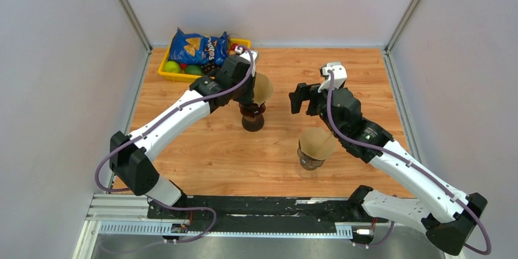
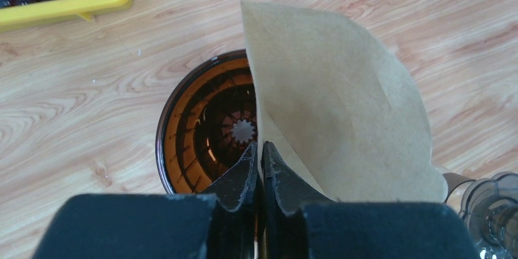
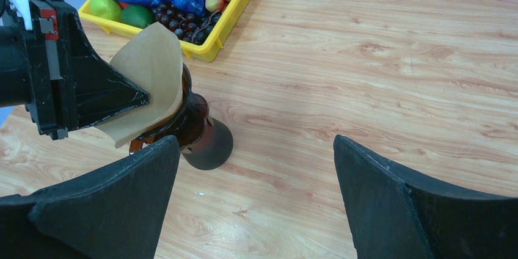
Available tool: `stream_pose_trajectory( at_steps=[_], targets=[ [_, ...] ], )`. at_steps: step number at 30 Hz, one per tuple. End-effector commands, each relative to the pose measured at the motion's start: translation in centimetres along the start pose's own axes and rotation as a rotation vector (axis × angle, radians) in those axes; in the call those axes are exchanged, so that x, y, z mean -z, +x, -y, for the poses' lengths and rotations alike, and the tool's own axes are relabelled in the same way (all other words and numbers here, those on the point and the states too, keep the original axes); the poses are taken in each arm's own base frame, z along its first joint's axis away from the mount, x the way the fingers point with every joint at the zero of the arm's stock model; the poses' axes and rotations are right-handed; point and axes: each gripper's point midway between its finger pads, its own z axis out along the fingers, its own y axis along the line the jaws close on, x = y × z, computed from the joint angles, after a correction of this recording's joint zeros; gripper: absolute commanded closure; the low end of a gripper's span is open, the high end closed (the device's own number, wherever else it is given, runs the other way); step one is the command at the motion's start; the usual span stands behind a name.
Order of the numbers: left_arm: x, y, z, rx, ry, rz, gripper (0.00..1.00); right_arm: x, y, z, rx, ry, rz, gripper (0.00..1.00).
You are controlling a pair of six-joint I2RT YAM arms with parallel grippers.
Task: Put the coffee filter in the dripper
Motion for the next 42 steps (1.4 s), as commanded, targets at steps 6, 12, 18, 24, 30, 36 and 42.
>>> stream_pose_trajectory(
  at_steps=[6, 12, 18, 24, 30, 36, 42],
  targets=[
    [1.2, -2.6, 0.8, -0.008, 0.028, 0.046, 0.71, -0.3, -0.8, 0.1, -0.001, 0.001, 0.033, 0.0],
    [1.7, -2.9, 0.7, -0.005, 0.024, 0.053, 0.57, -0.3, -0.8, 0.1, -0.002, 0.001, 0.034, 0.0],
    [2.5, -3.5, 0.8, -0.003, 0.033, 0.073, 0.46, -0.3, -0.9, 0.0, -0.005, 0.0, 0.035, 0.0],
    [3.8, -4.4, 0.9, 0.001, 0.042, 0.113, 0.41, -0.3, -0.9, 0.1, -0.006, 0.005, 0.036, 0.0],
    [5.0, -5.5, 0.5, -0.002, 0.025, 0.156, 0.36, -0.1, -1.2, 0.4, -0.014, 0.016, 0.046, 0.0],
    [6.5, -6.8, 0.0, 0.002, -0.001, 0.207, 0.35, 0.0, -1.2, 0.6, -0.013, 0.025, 0.052, 0.0],
    [8.2, -8.8, 1.9, 0.015, 0.106, 0.291, 0.34, -0.1, -1.1, 0.9, -0.009, 0.039, 0.051, 0.0]
  ],
)
